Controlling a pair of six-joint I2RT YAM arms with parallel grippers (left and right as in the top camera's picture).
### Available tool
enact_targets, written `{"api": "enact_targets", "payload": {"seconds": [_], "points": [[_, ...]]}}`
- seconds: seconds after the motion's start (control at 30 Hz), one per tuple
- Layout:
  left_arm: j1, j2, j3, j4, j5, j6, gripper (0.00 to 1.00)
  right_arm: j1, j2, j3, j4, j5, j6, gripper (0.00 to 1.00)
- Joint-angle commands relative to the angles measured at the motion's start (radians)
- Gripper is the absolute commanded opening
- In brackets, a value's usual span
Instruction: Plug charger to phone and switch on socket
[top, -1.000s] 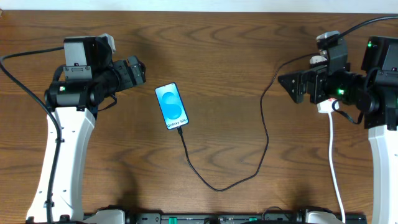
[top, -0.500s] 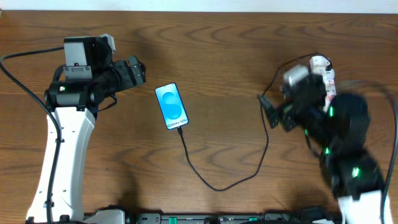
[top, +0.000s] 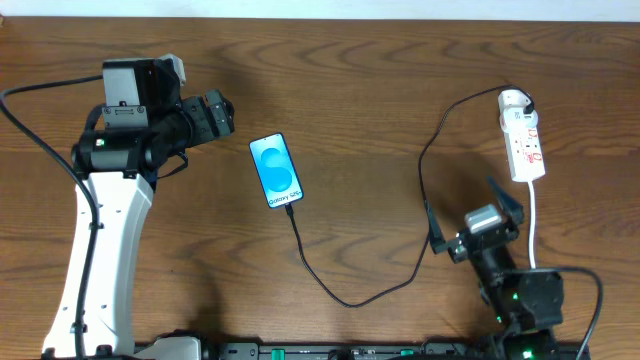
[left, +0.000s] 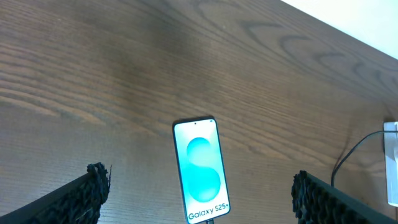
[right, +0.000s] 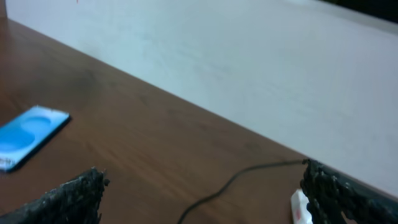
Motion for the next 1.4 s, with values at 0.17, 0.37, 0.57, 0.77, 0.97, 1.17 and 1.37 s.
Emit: {"api": "enact_targets", "payload": {"seconds": [0.17, 0.37, 0.57, 0.77, 0.97, 1.17, 1.37], "points": [[0.0, -0.001, 0.008, 0.0, -0.01, 0.017, 0.95, -0.014, -0.179, -0.107, -0.092, -0.041, -0.011, 0.99], [0.0, -0.001, 0.008, 0.0, -0.01, 0.017, 0.95, -0.013, -0.244, -0.107, -0.169, -0.06, 0.019, 0.99], [0.0, -0.001, 0.008, 0.0, -0.01, 0.017, 0.95, -0.011, -0.241, -0.107, -0.171, -0.063, 0.019, 0.99], [0.0, -0.001, 0.008, 0.0, -0.01, 0.017, 0.95, -0.011, -0.241, -0.107, -0.171, -0.063, 0.019, 0.99], [0.0, -0.001, 0.008, 0.0, -0.01, 0.017, 0.95, -0.011, -0.241, -0.107, -0.171, -0.063, 0.019, 0.99], [0.0, -0.001, 0.008, 0.0, -0.01, 0.017, 0.95, -0.011, -0.241, -0.107, -0.171, -0.063, 0.019, 0.99], [0.0, -0.001, 0.008, -0.002, -0.01, 0.017, 0.96, -0.011, -0.241, -0.107, -0.171, -0.063, 0.019, 0.99]]}}
